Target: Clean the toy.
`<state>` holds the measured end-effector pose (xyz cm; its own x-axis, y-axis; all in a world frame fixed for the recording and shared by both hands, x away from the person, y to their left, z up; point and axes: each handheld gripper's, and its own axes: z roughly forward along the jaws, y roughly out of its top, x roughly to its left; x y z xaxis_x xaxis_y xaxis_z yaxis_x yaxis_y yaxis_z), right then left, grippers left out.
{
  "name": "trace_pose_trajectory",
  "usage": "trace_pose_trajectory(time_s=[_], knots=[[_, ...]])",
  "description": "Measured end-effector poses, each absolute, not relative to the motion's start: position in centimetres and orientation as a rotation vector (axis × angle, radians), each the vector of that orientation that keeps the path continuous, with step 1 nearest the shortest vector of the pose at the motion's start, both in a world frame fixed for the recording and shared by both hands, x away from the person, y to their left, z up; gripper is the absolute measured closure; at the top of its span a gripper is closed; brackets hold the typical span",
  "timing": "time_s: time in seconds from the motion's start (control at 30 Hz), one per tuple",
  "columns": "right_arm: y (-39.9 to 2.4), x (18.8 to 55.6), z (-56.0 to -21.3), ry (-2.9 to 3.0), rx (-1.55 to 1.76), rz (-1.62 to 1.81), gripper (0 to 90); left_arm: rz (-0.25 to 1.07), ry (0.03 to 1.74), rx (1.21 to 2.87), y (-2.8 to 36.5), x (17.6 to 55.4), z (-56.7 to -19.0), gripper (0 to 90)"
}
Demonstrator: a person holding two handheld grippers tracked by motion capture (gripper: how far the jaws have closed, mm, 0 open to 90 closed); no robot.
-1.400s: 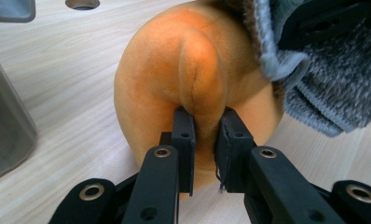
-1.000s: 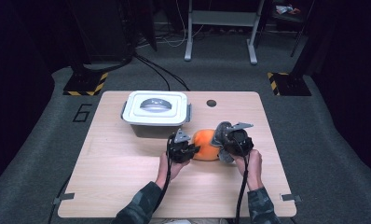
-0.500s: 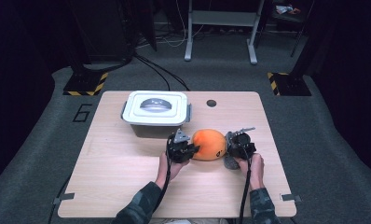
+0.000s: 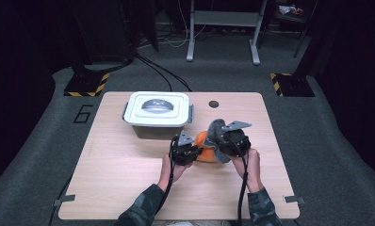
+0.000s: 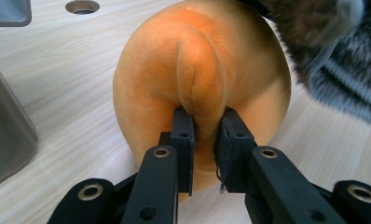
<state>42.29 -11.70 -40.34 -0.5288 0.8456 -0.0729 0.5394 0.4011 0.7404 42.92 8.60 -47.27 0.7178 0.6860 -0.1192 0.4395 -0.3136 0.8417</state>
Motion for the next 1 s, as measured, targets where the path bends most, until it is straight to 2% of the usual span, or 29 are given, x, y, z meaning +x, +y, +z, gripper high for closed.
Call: trace_pose_trajectory(time_s=[0.17, 0.5, 1.0], knots=[[-9.6, 42.8, -41.0, 2.25, 1.144, 0.855, 64.9, 0.316, 0.872, 1.96, 8.8, 43.0, -47.3, 78.1], [-13.2, 43.4, -42.4, 2.206, 1.293, 0.824, 64.8, 0.312, 0.865, 1.959, 8.7, 43.0, -47.4, 78.1], [-16.8, 44.9, -46.7, 2.199, 1.468, 0.714, 64.8, 0.309, 0.857, 1.967, 8.6, 43.1, -47.4, 77.8]])
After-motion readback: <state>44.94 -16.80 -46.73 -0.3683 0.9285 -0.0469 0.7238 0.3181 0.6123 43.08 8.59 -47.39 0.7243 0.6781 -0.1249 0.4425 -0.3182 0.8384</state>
